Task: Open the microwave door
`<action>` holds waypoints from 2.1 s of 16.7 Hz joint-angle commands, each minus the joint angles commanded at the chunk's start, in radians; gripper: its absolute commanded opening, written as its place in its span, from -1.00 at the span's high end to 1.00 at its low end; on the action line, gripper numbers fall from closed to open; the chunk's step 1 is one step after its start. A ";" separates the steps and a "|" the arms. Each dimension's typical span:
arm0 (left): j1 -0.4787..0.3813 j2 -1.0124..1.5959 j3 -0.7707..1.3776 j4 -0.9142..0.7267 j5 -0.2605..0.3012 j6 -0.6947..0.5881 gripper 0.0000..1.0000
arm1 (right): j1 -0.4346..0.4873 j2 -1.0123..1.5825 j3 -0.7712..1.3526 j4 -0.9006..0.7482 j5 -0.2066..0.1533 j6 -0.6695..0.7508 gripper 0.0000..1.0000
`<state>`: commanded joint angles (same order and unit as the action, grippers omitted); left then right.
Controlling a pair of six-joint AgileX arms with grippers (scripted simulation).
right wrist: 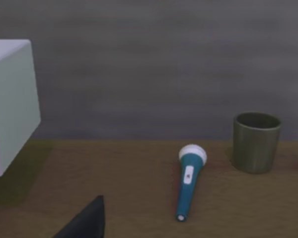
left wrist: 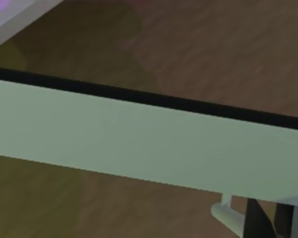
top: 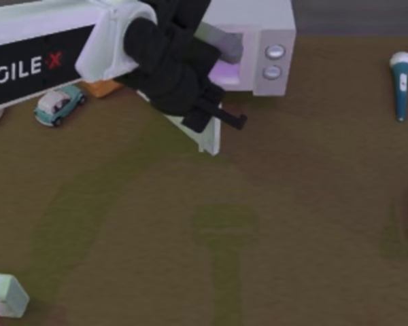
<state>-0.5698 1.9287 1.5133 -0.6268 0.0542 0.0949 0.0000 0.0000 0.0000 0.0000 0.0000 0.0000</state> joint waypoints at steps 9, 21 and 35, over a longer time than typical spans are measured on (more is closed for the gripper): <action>-0.004 0.002 -0.006 0.000 0.008 0.000 1.00 | 0.000 0.000 0.000 0.000 0.000 0.000 -1.00; 0.055 -0.062 -0.081 0.003 0.091 0.160 1.00 | 0.000 0.000 0.000 0.000 0.000 0.000 -1.00; 0.055 -0.062 -0.081 0.003 0.091 0.160 1.00 | 0.000 0.000 0.000 0.000 0.000 0.000 -1.00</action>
<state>-0.5147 1.8669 1.4326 -0.6242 0.1454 0.2547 0.0000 0.0000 0.0000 0.0000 0.0000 0.0000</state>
